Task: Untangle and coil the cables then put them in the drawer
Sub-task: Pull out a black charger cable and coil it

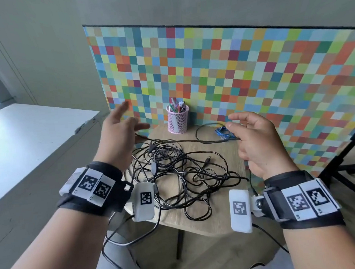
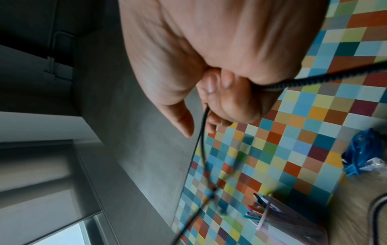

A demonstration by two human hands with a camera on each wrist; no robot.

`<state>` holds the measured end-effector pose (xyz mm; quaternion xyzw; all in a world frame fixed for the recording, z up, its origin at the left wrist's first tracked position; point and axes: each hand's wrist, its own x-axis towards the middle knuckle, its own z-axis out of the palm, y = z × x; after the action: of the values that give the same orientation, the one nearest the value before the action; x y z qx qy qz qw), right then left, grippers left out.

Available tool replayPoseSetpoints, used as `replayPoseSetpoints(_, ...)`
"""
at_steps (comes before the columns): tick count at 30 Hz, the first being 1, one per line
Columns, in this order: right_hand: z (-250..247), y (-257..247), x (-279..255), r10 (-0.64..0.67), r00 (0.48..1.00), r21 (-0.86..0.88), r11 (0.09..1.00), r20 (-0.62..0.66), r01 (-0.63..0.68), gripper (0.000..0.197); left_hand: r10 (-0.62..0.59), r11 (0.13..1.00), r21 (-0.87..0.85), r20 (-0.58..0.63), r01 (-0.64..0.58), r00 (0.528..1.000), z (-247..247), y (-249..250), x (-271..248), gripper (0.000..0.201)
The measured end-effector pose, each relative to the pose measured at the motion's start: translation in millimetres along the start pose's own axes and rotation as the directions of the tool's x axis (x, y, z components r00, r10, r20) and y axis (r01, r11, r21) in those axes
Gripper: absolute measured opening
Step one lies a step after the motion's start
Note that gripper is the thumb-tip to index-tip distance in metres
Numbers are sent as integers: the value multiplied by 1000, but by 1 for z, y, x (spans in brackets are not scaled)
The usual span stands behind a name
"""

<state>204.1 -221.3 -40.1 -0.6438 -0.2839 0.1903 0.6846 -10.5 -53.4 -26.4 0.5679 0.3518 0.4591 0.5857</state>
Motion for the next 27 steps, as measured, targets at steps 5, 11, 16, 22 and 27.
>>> replayPoseSetpoints(5, 1, -29, -5, -12, 996, 58, 998, 91, 7, 33, -179, 959, 263, 291, 101, 940, 11, -13, -14, 30)
replayPoseSetpoints(11, 8, -68, -12, -95, 978, 179, 982, 187, 61, 56, -185, 944, 329, 563, -13, 805, 21, -4, -30, 53)
replayPoseSetpoints(16, 25, -79, -15, -126, 953, 392, 920, 274, 9, 50, 57, 989, 99, 450, -113, 891, 33, 10, -36, 49)
replayPoseSetpoints(22, 51, -85, -16, -247, 942, 567, 820, 228, 78, 47, 58, 990, 57, 676, -130, 735, 40, 0, -57, 86)
replayPoseSetpoints(27, 56, -85, -10, -277, 951, 661, 741, 139, 119, 49, -13, 954, 213, 733, -211, 680, 52, -44, -69, 105)
